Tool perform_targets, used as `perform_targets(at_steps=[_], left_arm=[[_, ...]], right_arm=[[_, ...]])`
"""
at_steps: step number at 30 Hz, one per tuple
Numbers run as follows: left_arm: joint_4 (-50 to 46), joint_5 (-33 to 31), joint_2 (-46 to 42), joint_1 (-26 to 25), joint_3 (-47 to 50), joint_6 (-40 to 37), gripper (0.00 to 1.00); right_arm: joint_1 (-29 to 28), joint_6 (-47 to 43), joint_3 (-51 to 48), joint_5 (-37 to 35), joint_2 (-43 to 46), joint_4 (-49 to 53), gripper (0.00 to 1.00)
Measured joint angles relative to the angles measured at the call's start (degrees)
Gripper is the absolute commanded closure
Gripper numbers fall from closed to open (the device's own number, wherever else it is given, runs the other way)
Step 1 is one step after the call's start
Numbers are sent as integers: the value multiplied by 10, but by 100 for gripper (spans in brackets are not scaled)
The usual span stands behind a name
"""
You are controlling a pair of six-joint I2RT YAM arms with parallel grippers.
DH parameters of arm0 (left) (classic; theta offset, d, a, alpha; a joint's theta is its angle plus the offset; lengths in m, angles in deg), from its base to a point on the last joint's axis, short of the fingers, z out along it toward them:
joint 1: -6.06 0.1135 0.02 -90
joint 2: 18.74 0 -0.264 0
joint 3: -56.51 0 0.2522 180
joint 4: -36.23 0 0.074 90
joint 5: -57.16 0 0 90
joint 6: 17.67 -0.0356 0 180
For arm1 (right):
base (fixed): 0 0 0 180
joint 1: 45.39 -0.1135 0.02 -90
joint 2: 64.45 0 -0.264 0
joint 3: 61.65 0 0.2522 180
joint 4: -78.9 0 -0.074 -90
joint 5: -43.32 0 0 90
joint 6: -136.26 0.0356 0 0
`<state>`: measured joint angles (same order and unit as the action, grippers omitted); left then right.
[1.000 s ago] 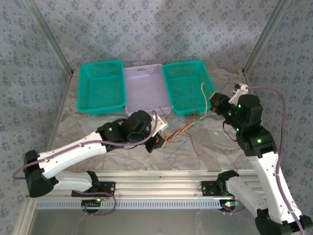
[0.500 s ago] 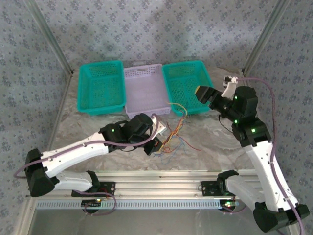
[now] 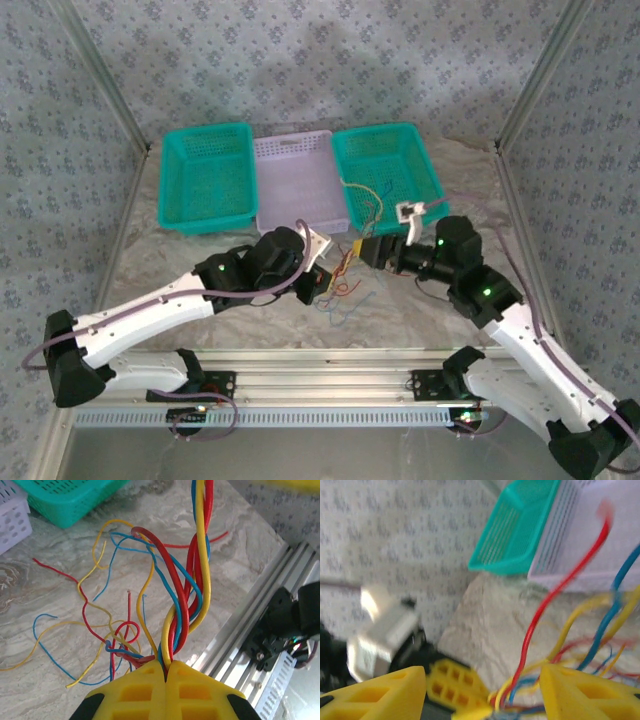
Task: Untangle the cables
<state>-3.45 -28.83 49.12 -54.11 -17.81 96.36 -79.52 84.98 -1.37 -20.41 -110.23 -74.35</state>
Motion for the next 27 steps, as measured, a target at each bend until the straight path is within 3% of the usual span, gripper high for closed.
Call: perform_targets(at_steps=[6, 13, 16, 21, 27], left_arm=[[25, -7, 0, 9, 1, 21, 100], [35, -7, 1, 12, 1, 36, 100], [36, -9, 1, 13, 1, 39, 100], [37, -11, 1, 13, 1, 42, 100], [47, -13, -9, 21, 12, 42, 100]], right_arm=[[-67, -9, -23, -51, -23, -35, 54], [-106, -34, -26, -124, -68, -55, 65], [-113, -44, -26, -149, -78, -56, 73], [-118, -59, -25, -176, -83, -55, 99], [-123, -69, -23, -194, -70, -46, 100]])
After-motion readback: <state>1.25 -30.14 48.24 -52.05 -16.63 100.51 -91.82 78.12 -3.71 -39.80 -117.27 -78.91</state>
